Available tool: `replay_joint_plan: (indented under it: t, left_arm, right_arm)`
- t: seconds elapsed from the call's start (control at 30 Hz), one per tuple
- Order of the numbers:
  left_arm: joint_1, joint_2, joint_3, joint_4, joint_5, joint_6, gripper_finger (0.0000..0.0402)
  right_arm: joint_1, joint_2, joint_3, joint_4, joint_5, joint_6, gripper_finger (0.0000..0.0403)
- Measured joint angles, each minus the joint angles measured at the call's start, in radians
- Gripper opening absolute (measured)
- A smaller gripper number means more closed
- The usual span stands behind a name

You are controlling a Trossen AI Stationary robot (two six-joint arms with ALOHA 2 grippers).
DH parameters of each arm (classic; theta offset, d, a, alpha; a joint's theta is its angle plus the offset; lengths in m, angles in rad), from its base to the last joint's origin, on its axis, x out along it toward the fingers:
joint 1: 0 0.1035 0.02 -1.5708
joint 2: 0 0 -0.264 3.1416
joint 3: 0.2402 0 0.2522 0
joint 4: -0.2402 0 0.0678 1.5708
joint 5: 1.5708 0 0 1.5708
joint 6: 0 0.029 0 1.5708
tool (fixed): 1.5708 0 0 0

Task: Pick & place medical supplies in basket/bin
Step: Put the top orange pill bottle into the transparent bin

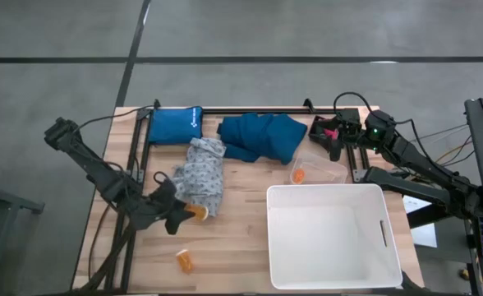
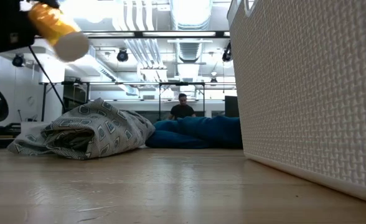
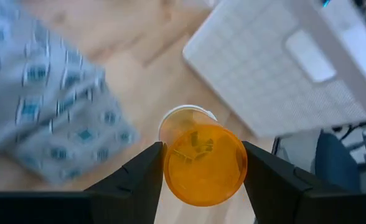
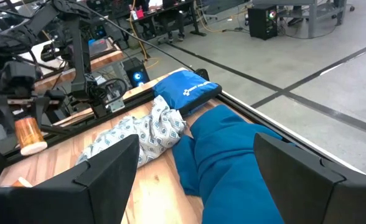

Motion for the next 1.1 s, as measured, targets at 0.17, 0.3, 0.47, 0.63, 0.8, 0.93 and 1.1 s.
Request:
replay_joint_plan:
  t: [0.17,0.3,0.47,0.63,0.8,0.93,1.1]
  left_arm:
    - [0.0,-0.009,0.0,0.07,-0.135,0.1,0.0201]
    - [0.0,-0.011,0.0,0.142,-0.233,0.203,0.0201]
    - [0.002,-0.011,0.0,0.22,-0.324,0.335,0.0201]
    - [0.015,-0.011,0.0,0.277,-0.4,0.446,0.0202]
    - [0.041,-0.011,0.0,0.316,-0.459,0.526,0.0202]
    - [0.069,-0.011,0.0,0.341,-0.464,0.605,0.0203]
    - [0.109,-0.011,0.0,0.388,-0.464,0.642,0.0203]
  right_arm:
    - [0.0,0.0,0.0,0.0,0.0,0.0,0.0311]
    - [0.0,0.0,0.0,0.0,0.0,0.0,0.0311]
    - [0.0,0.0,0.0,0.0,0.0,0.0,0.0311]
    - [0.0,0.0,0.0,0.0,0.0,0.0,0.0311]
    - [0.0,0.0,0.0,0.0,0.0,0.0,0.0311]
    - [0.0,0.0,0.0,0.0,0.0,0.0,0.0311]
    - [0.0,0.0,0.0,0.0,0.0,0.0,0.0311]
